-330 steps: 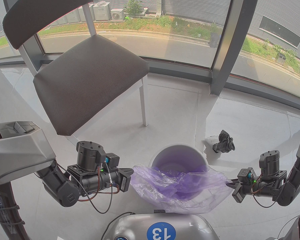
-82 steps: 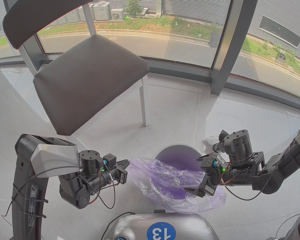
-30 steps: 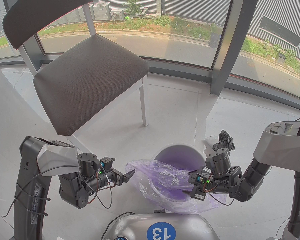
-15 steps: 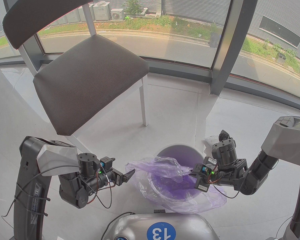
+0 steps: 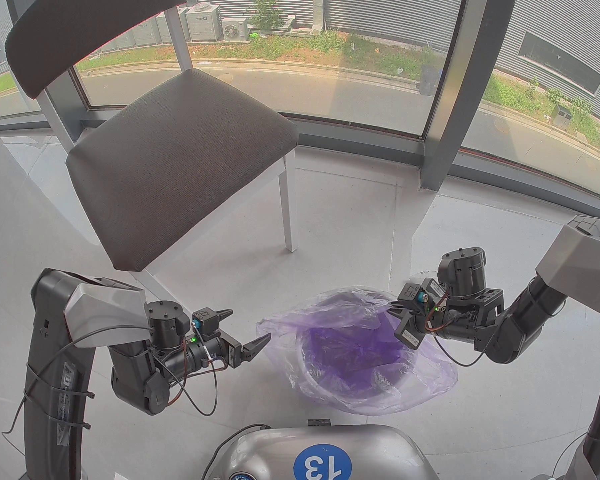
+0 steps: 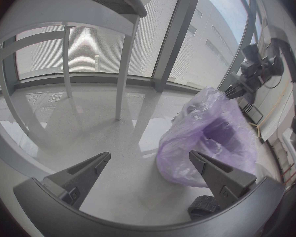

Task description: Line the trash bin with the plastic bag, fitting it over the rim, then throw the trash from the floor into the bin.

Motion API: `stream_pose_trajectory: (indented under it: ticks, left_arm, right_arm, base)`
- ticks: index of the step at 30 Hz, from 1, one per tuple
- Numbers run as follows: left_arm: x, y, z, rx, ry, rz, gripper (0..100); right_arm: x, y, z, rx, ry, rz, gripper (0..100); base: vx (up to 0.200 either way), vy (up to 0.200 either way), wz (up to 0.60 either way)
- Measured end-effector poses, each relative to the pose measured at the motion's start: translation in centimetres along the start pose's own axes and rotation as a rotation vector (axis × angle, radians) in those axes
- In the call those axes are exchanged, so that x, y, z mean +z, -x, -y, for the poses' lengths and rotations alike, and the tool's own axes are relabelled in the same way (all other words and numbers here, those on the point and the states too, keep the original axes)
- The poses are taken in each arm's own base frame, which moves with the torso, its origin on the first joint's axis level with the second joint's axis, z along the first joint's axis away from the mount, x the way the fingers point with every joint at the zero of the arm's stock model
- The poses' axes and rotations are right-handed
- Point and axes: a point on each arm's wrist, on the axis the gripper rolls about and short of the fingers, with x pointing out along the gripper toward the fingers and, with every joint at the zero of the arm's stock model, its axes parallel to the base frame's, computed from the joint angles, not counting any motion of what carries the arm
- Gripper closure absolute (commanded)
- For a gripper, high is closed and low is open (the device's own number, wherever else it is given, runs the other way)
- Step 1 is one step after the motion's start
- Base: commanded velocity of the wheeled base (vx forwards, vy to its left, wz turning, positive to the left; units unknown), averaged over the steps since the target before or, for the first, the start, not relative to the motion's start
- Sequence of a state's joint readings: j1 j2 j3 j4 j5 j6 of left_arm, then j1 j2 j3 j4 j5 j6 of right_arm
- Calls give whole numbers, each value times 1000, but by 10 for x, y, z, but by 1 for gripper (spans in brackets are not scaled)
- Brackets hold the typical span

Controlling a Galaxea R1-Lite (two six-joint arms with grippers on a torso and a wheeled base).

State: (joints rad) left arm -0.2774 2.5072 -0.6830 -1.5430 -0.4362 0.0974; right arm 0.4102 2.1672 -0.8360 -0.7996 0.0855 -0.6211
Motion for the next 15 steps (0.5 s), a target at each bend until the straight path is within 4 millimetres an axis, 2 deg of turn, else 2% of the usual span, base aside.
stream_pose_trajectory:
  ticks: [8,15]
  left_arm:
    - [1,19,-8,-83,45,-1,0]
    - [5,22,-9,-81,45,5,0]
  right_arm:
    - [4,-5,18,-42,-24,13,100]
    - [8,-18,30,-74,-45,35,100]
  base:
    - [0,0,0]
    - [0,0,0]
